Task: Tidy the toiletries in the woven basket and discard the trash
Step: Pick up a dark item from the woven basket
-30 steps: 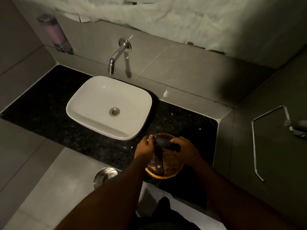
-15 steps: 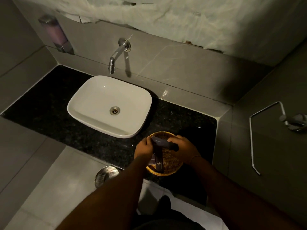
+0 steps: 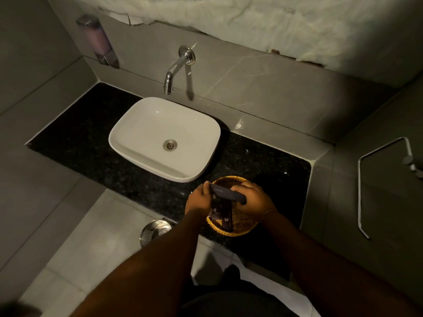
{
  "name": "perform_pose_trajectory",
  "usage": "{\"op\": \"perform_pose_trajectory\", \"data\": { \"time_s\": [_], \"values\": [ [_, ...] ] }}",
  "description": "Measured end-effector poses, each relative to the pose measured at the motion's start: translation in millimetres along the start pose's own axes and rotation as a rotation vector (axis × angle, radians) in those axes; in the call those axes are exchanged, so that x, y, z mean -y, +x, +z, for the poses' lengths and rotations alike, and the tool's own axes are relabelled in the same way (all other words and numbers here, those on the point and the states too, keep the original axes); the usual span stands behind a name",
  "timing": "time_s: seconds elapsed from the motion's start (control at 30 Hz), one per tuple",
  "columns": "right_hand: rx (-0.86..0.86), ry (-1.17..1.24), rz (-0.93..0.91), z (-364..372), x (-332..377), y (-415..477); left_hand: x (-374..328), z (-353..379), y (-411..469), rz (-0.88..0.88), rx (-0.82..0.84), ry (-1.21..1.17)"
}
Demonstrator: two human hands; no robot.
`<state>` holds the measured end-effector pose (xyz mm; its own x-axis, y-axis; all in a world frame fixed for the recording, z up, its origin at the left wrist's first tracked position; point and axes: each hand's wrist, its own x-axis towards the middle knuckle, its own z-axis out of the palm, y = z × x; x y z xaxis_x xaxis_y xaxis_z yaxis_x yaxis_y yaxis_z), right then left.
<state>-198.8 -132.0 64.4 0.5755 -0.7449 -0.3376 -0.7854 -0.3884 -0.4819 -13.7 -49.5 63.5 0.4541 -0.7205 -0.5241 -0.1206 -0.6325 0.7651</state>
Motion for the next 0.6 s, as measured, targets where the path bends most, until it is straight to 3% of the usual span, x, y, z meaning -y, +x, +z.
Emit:
{"op": "perform_pose_trajectory", "data": {
  "time_s": [0.2,0.33,0.47,0.53,0.6],
  "values": [
    [0.019,-0.060,0.027,8.1,5.8,3.0,0.0,-11.3,-3.8,-0.094,0.004,-0.188],
    [0.013,-0.103,0.026,12.2,7.6,0.6,3.2,-27.9,-2.4,-0.039,-0.029,0.079],
    [-0.011,-0.091,0.001,16.4,8.2,-3.9,6.5,-38.7,0.0,-0.016,-0.050,0.157],
    [-0.053,-0.001,-0.007,17.5,9.7,-7.0,5.1,-37.9,-1.4,-0.047,-0.057,0.014],
    [-0.115,0.113,0.006,16.6,11.9,-9.7,0.4,-36.7,-1.6,-0.122,-0.015,-0.288]
  ]
}}
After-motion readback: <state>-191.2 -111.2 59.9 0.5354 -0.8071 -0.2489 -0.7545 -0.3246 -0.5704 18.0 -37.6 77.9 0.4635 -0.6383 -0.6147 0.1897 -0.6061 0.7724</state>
